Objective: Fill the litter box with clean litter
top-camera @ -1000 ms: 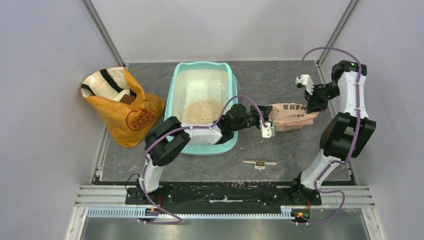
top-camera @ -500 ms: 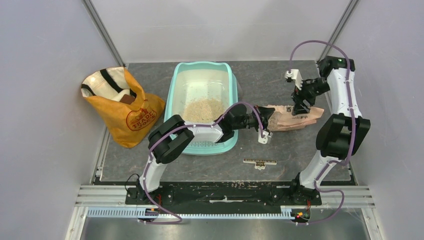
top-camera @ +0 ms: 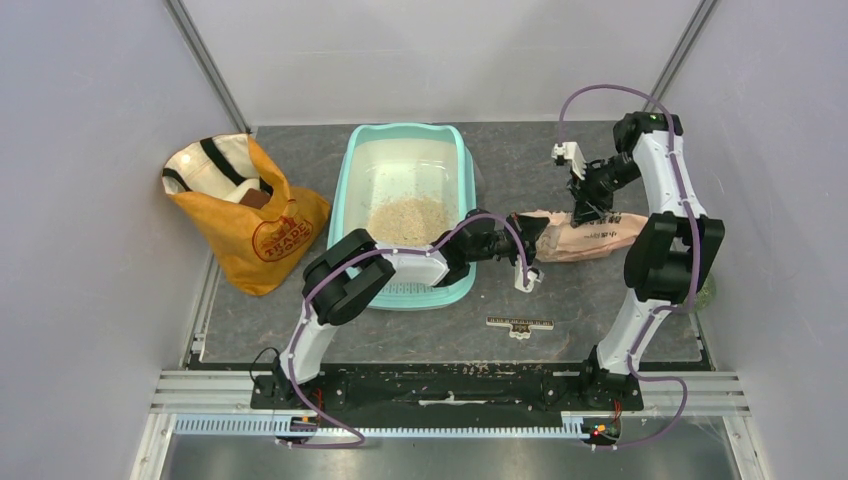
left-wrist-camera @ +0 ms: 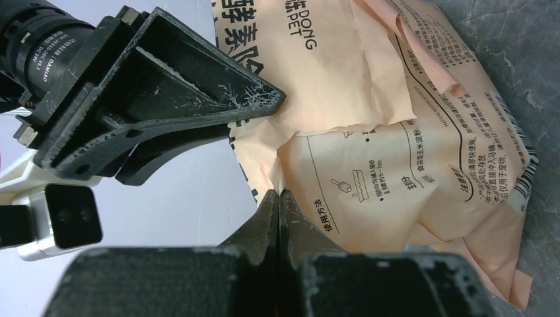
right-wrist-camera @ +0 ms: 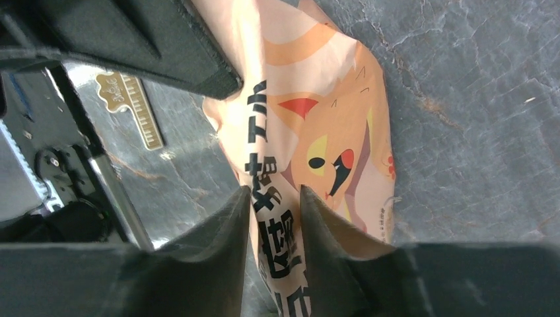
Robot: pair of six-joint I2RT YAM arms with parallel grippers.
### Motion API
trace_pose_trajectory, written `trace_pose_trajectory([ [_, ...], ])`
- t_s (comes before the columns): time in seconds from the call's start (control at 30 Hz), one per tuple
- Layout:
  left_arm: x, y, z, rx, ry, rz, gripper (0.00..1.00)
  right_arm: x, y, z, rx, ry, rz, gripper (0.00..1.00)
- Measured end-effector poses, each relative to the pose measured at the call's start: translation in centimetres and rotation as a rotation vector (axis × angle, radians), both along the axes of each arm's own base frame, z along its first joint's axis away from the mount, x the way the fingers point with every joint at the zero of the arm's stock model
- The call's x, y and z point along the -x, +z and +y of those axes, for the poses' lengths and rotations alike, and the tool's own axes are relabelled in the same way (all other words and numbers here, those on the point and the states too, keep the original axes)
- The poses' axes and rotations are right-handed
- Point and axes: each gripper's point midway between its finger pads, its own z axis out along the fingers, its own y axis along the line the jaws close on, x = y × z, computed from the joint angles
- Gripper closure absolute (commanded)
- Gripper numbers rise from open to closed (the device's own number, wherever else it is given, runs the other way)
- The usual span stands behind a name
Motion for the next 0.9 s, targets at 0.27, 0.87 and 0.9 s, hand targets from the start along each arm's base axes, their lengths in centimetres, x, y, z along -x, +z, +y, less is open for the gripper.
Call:
trace_pose_trajectory([
  [0.27,0.5,-0.2,0.5,-0.007,0.004,0.007,0.47,0.1,-0.3,-0.2,0.028,0.005,0.008,1.0],
  [0.87,-2.3,11.2,5.5,0.016,0.047,1.312,0.39,1.4,-0.2,-0.1,0.039,0.005,-0.072,1.0],
  [0.9,-2.0,9.2,5.2,-0.019,0.06,1.387,0.38,1.3,-0.2,-0.1,0.039,0.004,-0.075,1.0],
])
